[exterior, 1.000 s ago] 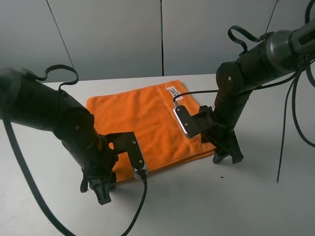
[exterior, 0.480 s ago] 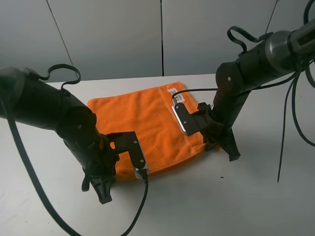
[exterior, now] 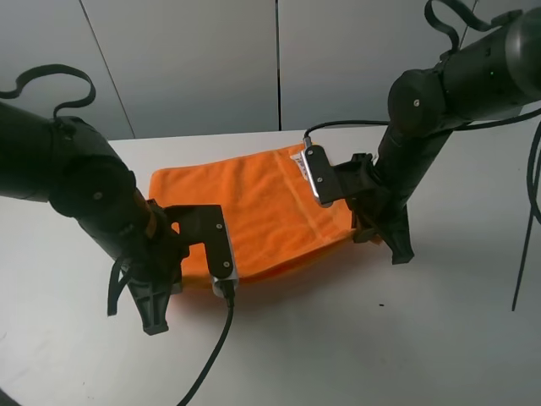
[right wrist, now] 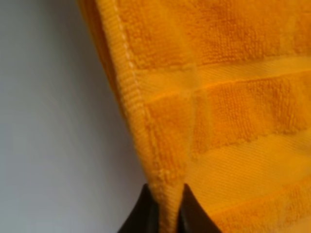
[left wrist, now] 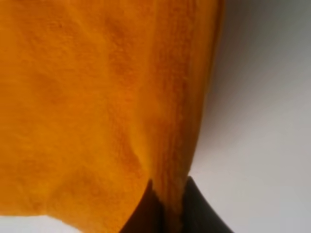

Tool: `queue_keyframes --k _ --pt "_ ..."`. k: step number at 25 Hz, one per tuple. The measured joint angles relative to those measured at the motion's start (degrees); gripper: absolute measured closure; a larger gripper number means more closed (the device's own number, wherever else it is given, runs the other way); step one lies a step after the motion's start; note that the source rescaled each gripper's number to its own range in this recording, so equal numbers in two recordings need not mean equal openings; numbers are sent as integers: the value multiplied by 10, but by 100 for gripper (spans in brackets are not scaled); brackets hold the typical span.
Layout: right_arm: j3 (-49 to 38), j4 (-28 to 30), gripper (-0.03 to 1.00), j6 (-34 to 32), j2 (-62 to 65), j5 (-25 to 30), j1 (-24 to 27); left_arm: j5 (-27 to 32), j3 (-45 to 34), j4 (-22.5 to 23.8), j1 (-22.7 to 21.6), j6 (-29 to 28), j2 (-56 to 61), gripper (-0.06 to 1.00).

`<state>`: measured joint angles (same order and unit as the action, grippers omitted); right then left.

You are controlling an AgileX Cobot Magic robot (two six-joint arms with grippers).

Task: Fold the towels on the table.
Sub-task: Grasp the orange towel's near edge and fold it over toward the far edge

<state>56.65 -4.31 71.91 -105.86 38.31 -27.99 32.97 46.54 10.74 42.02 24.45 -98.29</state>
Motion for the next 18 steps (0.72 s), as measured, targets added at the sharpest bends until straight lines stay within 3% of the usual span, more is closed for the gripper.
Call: queue_keyframes --k 9,15,18 --pt "-1 37 96 -44 56 20 0 9 0 50 0 -38 43 94" --pt "1 66 96 -59 69 14 0 3 0 164 0 -113 69 94" --pt "8 84 96 -73 69 7 0 -10 0 197 -12 -129 81 94"
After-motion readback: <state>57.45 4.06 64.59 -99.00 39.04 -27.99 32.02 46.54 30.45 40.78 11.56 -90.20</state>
